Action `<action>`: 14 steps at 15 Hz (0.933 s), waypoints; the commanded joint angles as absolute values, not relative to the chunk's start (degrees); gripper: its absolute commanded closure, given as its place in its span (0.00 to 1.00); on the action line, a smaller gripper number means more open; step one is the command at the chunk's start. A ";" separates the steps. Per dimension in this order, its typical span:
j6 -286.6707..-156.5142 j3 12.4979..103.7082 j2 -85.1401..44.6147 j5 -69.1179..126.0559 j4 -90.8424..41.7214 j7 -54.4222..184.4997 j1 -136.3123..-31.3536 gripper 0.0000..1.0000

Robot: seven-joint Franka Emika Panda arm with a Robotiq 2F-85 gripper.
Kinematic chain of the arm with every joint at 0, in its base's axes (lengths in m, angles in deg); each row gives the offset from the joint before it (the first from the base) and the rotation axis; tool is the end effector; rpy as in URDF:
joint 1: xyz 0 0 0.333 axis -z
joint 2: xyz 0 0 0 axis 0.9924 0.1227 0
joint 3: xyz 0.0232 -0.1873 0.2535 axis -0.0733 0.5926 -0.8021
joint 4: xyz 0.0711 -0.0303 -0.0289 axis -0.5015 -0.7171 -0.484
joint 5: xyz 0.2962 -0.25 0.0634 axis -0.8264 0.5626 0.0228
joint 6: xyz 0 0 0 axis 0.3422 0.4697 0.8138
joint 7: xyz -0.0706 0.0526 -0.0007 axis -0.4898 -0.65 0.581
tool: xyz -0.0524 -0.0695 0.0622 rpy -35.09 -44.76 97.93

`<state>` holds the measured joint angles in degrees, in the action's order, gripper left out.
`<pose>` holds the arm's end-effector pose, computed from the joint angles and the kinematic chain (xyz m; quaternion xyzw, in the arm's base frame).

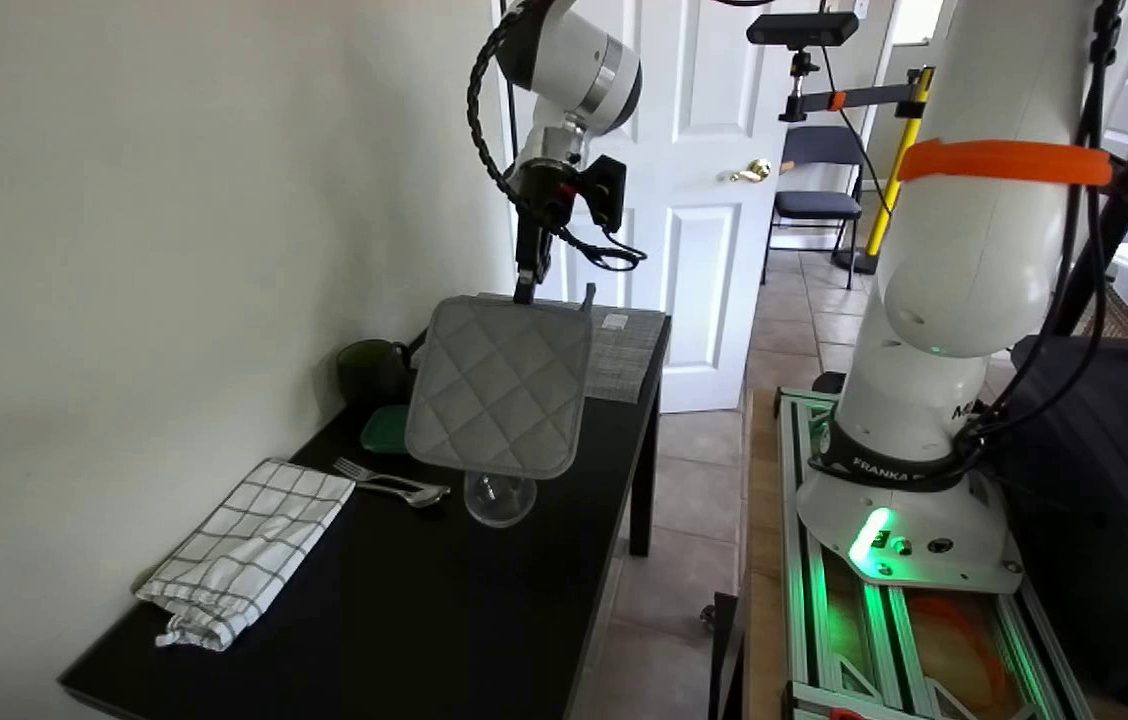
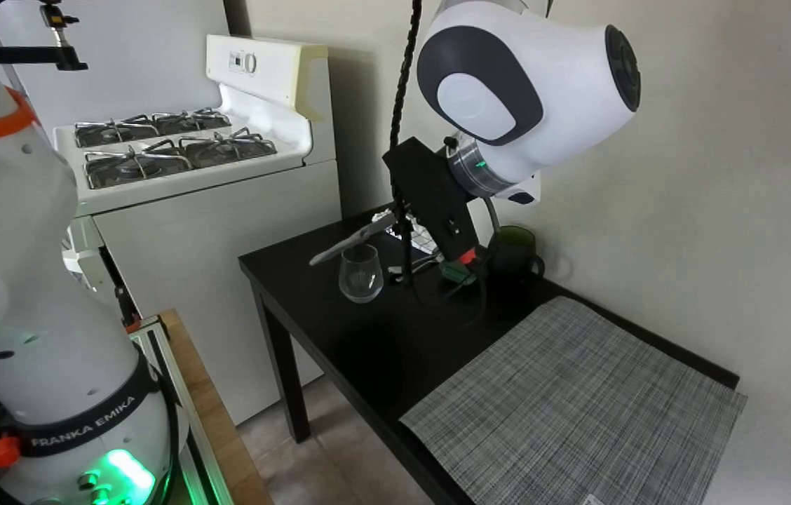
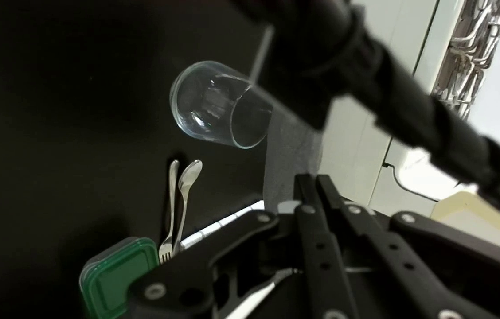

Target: Put the grey pot holder on top of the glass cup.

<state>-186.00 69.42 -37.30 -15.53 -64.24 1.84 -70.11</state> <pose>0.4278 -0.1602 0.3364 -0.9062 -0.0921 -0.0276 0.4119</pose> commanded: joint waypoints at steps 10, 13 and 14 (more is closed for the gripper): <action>-190.26 66.54 -29.00 -15.89 -60.32 0.83 -69.90 0.99; -192.13 65.94 -27.98 -15.87 -59.68 0.39 -69.96 0.99; -192.50 65.69 -27.75 -15.64 -59.63 0.39 -70.06 0.99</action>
